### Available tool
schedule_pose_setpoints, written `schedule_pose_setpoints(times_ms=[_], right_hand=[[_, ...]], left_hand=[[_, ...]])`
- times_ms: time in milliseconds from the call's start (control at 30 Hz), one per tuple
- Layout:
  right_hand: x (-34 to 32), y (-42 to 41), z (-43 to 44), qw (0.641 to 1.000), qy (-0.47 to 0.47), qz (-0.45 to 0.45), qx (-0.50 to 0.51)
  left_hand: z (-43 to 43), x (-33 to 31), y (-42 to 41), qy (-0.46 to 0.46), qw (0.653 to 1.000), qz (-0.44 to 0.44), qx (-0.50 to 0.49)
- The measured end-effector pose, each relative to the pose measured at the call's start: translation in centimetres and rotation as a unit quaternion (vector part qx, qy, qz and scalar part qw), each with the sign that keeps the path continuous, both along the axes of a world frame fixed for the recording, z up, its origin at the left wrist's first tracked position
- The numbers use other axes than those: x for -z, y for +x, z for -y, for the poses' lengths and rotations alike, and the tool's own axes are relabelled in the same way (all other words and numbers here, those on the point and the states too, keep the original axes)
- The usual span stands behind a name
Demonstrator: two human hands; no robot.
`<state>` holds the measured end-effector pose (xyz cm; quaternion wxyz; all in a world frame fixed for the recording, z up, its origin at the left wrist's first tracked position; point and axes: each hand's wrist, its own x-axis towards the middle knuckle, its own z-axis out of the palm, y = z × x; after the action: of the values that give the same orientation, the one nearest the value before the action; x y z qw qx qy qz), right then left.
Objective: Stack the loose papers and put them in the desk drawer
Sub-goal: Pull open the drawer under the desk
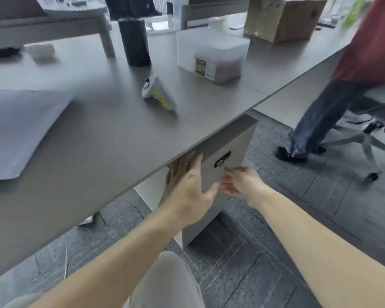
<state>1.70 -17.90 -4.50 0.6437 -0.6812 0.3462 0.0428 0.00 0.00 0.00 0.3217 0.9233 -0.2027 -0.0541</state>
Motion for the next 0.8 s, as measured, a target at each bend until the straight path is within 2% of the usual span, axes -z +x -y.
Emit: schedule_pose_setpoints(times_ms=[100, 200, 333, 400, 533, 800], right_hand=[[0.3, 2.5, -0.7, 0.997, 0.066, -0.023, 0.020], [0.8, 3.7, -1.0, 0.992, 0.118, -0.008, 0.040], [1.7, 3.5, -0.8, 1.000, 0.019, 0.018, 0.011], [2.0, 3.4, -0.8, 0.999, 0.002, 0.033, 0.020], [2.3, 1.8, -0.5, 0.998, 0.017, 0.059, 0.028], [2.7, -7.5, 4.0, 0.996, 0.022, 0.063, 0.054]], left_hand=[[0.3, 1.1, 1.8, 0.104, 0.994, 0.029, -0.018], [0.5, 1.6, 2.0, 0.140, 0.989, 0.048, -0.012], [0.4, 1.8, 2.0, 0.155, 0.986, 0.067, -0.013], [0.5, 1.8, 1.9, 0.154, 0.986, 0.066, -0.010], [0.2, 1.1, 1.9, 0.147, 0.988, 0.050, -0.008], [1.3, 0.5, -0.1, 0.156, 0.987, 0.034, -0.002]])
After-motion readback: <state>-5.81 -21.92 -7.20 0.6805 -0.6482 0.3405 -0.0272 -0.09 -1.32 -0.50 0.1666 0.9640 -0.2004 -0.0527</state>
